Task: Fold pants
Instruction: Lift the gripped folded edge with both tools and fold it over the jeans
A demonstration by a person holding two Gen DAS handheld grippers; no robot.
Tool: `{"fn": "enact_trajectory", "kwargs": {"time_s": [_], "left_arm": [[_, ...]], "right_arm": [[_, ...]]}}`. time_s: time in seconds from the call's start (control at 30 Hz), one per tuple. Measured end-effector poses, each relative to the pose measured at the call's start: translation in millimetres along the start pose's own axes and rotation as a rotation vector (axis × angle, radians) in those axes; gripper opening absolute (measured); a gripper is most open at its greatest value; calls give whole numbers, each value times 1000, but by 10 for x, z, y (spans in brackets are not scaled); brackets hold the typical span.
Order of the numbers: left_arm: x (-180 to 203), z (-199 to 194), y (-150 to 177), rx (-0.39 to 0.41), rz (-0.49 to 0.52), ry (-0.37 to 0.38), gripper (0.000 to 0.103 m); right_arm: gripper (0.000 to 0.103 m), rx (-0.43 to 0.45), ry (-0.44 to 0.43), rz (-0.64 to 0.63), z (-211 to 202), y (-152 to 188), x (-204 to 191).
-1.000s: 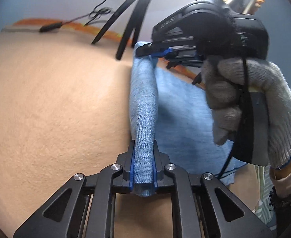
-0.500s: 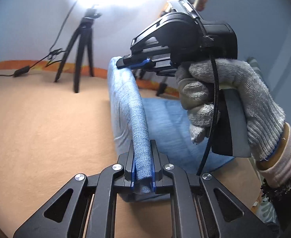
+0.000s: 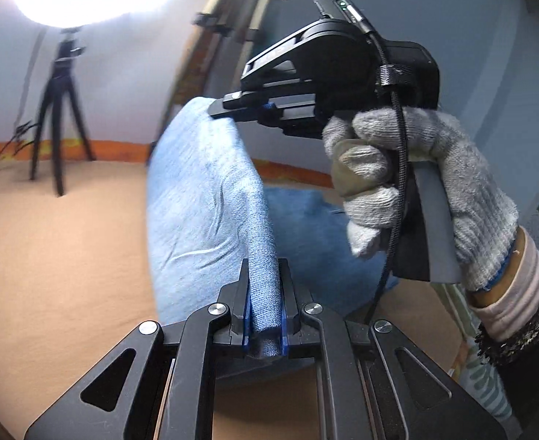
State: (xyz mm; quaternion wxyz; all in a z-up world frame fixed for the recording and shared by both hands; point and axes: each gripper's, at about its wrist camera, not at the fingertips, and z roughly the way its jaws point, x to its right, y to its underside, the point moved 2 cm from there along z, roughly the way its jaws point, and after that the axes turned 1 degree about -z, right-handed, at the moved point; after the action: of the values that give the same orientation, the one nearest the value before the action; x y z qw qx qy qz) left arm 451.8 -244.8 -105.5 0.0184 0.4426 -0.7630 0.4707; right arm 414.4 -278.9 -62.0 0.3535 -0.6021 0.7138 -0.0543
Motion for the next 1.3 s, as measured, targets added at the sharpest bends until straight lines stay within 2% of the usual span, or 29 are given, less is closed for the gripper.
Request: {"fn": "enact_trajectory", "kwargs": {"time_s": [0.23,0.57,0.83,1.1,1.3], "left_arm": [[540,328,-122,-20,23,52,9],[948,909,-176,-60,56,98,9],[1210,1375,-189,-96,85,132,9],[1431,1834,-199,-139,108,158,9],[1472,2093,-122,-184,116,143,9]], "right_arm": [[2,42,7,43,-380,-94,528],[2,60,40,65,-688,-181,1155],[2,66,80,89,-809,-234,1714],[1,74,96,172,-868,-180,2464],[1,59,109,217,-724,-50,2888]]}}
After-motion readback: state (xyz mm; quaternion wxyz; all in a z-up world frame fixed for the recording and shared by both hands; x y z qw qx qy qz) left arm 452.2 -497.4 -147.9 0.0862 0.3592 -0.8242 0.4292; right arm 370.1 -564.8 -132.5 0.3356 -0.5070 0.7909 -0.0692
